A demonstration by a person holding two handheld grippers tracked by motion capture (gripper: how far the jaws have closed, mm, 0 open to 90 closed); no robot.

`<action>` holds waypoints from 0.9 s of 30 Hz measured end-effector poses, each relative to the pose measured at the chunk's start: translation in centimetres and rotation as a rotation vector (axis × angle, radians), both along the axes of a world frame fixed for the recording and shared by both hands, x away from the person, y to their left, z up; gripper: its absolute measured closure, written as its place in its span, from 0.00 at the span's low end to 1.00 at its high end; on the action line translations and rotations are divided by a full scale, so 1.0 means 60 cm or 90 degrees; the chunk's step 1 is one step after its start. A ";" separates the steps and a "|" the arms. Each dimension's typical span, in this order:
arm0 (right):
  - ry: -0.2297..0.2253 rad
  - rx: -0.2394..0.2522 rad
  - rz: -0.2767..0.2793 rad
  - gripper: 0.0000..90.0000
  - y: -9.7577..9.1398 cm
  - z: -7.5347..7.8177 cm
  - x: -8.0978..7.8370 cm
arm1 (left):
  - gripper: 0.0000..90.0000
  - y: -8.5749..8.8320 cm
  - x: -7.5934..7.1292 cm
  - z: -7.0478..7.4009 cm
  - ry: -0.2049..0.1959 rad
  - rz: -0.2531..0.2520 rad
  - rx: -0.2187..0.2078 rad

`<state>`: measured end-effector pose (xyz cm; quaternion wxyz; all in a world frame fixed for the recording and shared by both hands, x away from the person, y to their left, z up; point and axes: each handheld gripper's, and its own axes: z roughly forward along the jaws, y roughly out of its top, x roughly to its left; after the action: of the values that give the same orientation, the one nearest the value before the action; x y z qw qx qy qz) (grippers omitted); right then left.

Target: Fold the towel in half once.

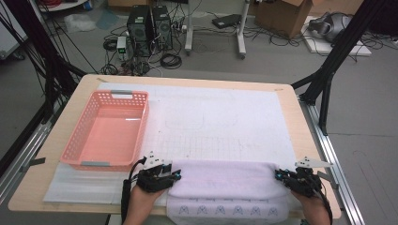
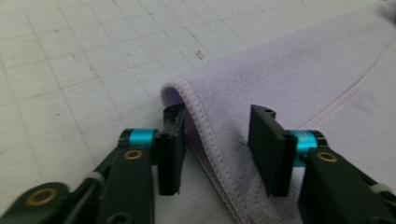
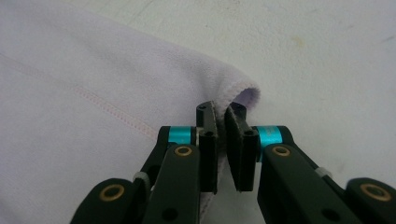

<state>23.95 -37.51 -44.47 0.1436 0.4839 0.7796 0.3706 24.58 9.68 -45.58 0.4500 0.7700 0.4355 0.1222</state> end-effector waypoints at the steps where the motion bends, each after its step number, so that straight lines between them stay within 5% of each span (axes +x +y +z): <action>1: 0.003 0.008 0.001 0.93 -0.003 -0.001 0.001 | 0.73 -0.001 -0.001 0.000 -0.004 0.006 0.007; 4: -0.002 0.009 0.002 0.94 -0.003 -0.001 0.001 | 0.90 0.000 -0.002 -0.001 0.006 -0.012 -0.011; 10: -0.004 0.014 0.005 0.95 -0.004 -0.002 0.000 | 0.94 0.003 0.000 -0.002 0.017 -0.008 -0.025; 15: -0.011 0.051 0.009 0.97 -0.012 0.000 -0.001 | 0.95 0.010 -0.002 0.011 -0.015 0.001 -0.068; 18: -0.043 0.074 0.014 0.97 -0.015 0.011 -0.002 | 0.95 0.012 0.000 0.030 -0.048 -0.002 -0.085; 21: -0.074 0.073 0.018 0.97 -0.014 0.028 0.007 | 0.95 0.012 0.024 0.052 -0.072 0.004 -0.091; 24: -0.086 0.076 0.010 0.97 -0.015 0.038 0.031 | 0.95 0.015 0.060 0.066 -0.069 0.025 -0.109; 27: -0.090 0.087 0.000 0.97 -0.017 0.046 0.070 | 0.95 0.018 0.100 0.074 -0.061 0.041 -0.098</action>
<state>28.13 -38.55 -41.69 0.1650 0.4653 0.7405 0.4561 30.55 10.73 -41.16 0.5240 0.7121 0.4460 0.1393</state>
